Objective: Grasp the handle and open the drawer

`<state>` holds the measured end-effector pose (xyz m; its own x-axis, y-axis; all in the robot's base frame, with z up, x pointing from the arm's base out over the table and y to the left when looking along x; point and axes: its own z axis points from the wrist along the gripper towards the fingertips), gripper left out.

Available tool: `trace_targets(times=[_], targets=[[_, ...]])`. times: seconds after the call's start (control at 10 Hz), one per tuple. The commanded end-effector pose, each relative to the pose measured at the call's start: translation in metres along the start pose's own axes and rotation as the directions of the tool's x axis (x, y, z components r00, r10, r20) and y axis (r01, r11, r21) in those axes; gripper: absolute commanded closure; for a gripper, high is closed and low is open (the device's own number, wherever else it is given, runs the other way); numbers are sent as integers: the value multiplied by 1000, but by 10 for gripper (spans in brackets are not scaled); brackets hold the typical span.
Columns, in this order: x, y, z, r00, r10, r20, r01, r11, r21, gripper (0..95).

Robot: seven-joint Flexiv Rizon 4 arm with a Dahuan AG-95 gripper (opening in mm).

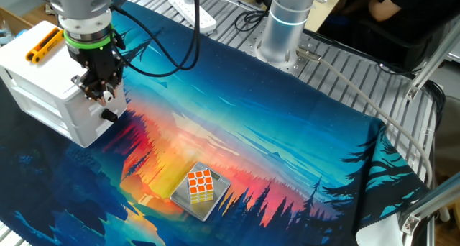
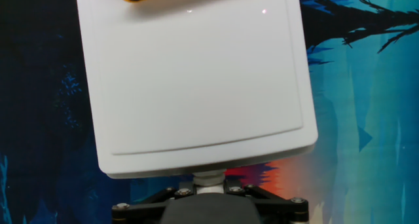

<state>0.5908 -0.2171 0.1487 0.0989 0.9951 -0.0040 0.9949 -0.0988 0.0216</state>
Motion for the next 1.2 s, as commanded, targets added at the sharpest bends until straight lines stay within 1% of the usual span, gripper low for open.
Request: trace_targets(times=[0.1,0.2,0.3,0.4,0.5,0.7,0.8,0.9,1.0,1.1,1.2], targets=[[4,-1,1,1000,2,8,-2,1000,-1,950],[9,-3,4,1000,5,9,-4,1000,-1,950],[11,-4,3,1000,5,1,-5,1000,0,950],[14,-3,-1,1000,7,-14,-7,1000,3,950],[14,-3,-2,1000,5,-19,-4,1000,6,950],[17,-2,3,1000,9,-15,-9,1000,5,950],[17,-1,4,1000,10,-15,-9,1000,5,950],[20,-3,2,1000,7,-25,-7,1000,7,950],[23,-5,-3,999,15,-30,-15,1000,11,950],[25,-6,-3,999,17,-32,-16,1000,11,950],[27,-6,0,999,19,-28,-18,1000,10,950]])
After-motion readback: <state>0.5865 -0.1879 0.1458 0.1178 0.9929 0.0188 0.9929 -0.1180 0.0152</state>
